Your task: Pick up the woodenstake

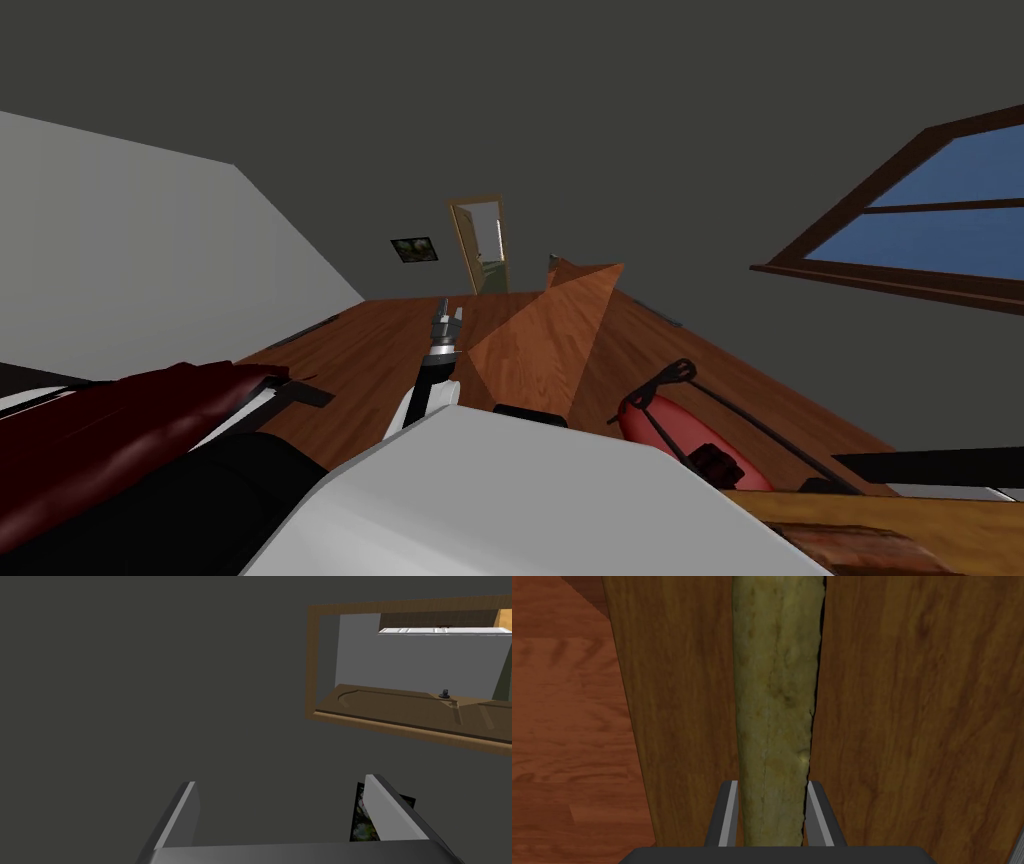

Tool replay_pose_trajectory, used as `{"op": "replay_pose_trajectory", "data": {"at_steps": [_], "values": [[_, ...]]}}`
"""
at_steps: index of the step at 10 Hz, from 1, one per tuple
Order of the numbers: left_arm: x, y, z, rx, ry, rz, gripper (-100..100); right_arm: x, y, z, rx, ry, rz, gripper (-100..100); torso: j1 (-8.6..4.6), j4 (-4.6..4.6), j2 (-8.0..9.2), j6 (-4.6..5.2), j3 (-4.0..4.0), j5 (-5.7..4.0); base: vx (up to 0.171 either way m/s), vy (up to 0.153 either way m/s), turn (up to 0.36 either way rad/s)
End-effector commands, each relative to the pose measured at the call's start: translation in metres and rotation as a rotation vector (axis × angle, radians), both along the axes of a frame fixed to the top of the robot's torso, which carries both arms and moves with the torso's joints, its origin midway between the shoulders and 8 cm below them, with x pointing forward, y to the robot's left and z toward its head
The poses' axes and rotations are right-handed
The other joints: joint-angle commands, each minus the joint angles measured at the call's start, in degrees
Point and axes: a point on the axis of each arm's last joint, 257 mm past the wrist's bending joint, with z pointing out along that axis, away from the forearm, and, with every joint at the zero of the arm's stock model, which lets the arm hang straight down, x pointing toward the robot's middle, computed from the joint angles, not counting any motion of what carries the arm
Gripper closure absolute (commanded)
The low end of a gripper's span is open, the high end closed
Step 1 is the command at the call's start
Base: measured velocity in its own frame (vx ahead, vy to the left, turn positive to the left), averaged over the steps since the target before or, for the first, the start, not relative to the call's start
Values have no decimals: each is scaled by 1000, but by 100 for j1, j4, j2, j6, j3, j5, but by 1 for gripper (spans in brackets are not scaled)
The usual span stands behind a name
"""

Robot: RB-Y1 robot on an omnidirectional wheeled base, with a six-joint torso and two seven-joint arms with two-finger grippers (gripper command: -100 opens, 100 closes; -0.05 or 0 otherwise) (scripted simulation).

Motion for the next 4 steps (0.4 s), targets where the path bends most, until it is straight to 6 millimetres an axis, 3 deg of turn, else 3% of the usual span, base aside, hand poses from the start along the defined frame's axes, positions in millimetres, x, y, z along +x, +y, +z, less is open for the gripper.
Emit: {"op": "replay_pose_trajectory", "data": {"at_steps": [1,2,3,4], "values": [[0,0,0,0,0,0,0,10,0,7,0,3,17,100,0,0,0,0,0,0,-29,12,-124],[0,0,0,0,0,0,0,20,-1,13,-2,4,33,100,2,-1,-1,-1,-1,1,-31,14,-135],[0,0,0,0,0,0,0,18,0,8,-1,0,24,100,4,-1,-1,-1,-1,4,-13,7,-23],[0,0,0,0,0,0,0,18,0,9,-1,2,24,0,2,-3,-5,-2,-4,1,0,0,0]]}}
